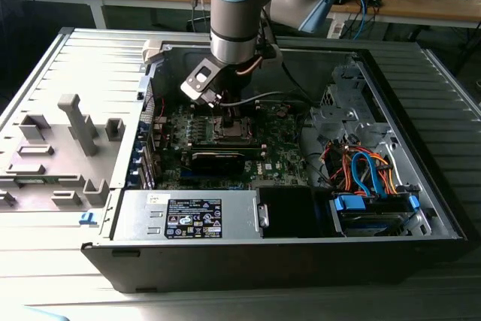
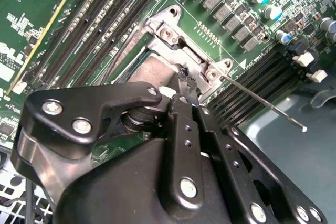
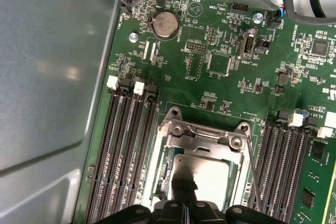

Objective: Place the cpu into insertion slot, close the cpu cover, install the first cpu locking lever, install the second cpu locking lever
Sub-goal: 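Close the cpu cover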

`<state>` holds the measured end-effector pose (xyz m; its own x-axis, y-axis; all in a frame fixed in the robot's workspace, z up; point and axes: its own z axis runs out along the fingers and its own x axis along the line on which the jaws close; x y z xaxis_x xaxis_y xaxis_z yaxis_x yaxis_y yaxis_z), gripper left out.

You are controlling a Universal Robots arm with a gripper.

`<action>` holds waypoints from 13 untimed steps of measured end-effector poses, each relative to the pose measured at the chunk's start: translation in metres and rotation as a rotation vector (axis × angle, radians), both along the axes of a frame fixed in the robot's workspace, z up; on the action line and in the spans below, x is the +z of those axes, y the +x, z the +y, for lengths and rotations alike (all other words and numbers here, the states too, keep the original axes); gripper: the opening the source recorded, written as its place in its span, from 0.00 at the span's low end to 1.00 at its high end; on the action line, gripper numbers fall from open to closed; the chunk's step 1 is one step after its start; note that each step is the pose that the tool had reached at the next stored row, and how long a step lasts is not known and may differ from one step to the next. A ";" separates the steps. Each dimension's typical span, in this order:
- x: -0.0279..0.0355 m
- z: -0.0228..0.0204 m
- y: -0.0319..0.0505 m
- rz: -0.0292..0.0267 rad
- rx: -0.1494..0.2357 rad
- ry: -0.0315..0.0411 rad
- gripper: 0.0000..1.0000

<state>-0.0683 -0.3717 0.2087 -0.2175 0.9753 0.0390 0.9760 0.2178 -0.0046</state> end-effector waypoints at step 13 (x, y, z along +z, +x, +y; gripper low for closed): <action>0.0149 -0.0001 0.0106 0.0090 0.000 0.0232 0.11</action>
<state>-0.0577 -0.3717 0.2236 -0.2170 0.9741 0.0636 0.9759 0.2180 -0.0083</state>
